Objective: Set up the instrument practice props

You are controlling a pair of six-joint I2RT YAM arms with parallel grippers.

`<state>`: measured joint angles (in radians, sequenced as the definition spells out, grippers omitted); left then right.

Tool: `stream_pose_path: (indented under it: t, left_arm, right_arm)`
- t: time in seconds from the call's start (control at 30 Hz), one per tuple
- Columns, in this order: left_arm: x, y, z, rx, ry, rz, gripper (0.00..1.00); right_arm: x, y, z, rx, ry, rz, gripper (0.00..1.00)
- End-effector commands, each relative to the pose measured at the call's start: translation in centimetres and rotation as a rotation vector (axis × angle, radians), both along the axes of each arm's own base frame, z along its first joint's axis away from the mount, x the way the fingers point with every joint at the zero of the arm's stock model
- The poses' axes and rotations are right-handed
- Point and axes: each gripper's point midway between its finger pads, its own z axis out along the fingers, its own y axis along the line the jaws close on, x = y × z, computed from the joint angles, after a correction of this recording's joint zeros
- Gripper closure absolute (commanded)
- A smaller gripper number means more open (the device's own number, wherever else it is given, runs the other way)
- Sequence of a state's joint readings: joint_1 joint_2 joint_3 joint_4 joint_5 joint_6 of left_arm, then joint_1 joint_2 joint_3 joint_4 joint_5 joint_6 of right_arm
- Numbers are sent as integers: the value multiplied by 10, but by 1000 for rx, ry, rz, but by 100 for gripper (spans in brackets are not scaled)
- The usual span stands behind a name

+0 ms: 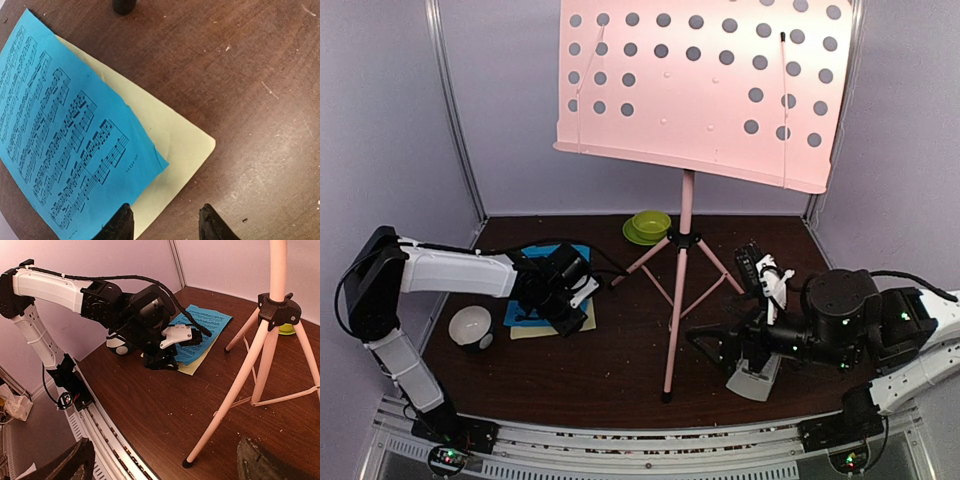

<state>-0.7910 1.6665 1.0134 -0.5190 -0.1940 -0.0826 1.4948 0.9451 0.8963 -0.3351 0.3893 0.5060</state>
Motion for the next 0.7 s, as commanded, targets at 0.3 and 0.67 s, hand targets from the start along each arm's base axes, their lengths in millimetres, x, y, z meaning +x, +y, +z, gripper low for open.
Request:
stream_pose_path:
  t: [0.3, 0.67]
  left_arm:
    - [30, -1, -18, 193, -25, -115, 55]
    - [35, 11, -27, 182, 16, -91, 79]
  right_arm:
    - [5, -15, 8, 64, 28, -63, 0]
    - [10, -17, 10, 47, 8, -86, 0]
